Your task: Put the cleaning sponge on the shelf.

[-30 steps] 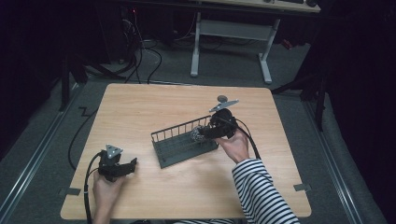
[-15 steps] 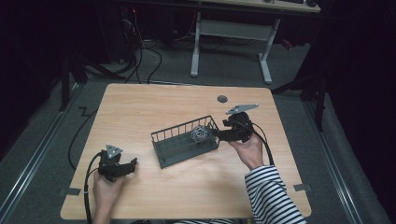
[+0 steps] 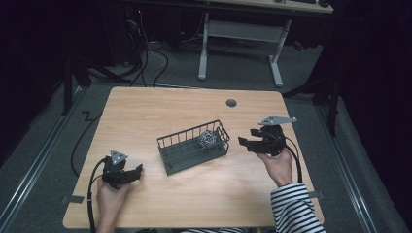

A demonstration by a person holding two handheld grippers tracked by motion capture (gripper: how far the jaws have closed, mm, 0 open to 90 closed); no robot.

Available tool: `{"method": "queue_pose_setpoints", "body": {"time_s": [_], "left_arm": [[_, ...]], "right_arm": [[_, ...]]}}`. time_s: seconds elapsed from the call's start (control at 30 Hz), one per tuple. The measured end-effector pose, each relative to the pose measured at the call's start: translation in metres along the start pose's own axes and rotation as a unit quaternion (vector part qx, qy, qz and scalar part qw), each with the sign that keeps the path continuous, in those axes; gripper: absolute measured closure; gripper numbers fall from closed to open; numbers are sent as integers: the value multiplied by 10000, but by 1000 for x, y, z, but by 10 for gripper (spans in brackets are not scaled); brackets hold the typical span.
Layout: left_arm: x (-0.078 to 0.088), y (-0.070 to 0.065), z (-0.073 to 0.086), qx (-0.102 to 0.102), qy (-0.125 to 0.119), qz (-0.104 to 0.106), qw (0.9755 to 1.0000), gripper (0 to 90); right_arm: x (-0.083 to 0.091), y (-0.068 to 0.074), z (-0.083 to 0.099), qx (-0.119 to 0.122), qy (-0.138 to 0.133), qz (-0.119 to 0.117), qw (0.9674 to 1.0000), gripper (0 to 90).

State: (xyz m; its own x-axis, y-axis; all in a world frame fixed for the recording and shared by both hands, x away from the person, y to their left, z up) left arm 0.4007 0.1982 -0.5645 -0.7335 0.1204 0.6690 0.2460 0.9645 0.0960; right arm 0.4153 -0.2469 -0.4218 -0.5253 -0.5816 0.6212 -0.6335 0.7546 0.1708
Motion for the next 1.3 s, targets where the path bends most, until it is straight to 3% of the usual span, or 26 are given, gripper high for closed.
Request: {"method": "queue_pose_setpoints", "body": {"time_s": [0.07, 0.2, 0.53, 0.83, 1.07, 1.3], "left_arm": [[0, 0, 0, -1, 6, 6, 10000, 224], [0, 0, 0, 2, 6, 7, 10000, 224], [0, 1, 0, 21, 2, 16, 10000, 233], [0, 1, 0, 19, 3, 14, 10000, 233], [0, 1, 0, 23, 3, 15, 10000, 234], [0, 1, 0, 56, 1, 7, 10000, 248]], "right_arm": [[10, -4, 8, -184, -180, -78, 9996, 380], [14, -6, 15, -115, -176, 69, 9998, 380], [20, -14, 50, -355, -164, 287, 9988, 378], [25, -20, 69, -537, -310, 307, 9976, 378], [18, -24, 97, -803, -167, 370, 9959, 378], [6, -26, 116, -924, -107, 387, 9949, 378]]}}
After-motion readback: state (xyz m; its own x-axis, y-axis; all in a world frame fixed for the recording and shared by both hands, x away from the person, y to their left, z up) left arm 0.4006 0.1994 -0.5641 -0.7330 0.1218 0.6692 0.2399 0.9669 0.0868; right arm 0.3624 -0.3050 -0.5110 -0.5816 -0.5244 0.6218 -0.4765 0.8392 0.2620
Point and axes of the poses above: each handheld gripper's, and its own axes: x roughly backward along the jaws, z roughly out of its underside, y roughly to its left, the point moved 4 cm from there along -x, roughly forward along the jaws, and after that the axes turned 9 degrees about -z, right-handed, at the moved point
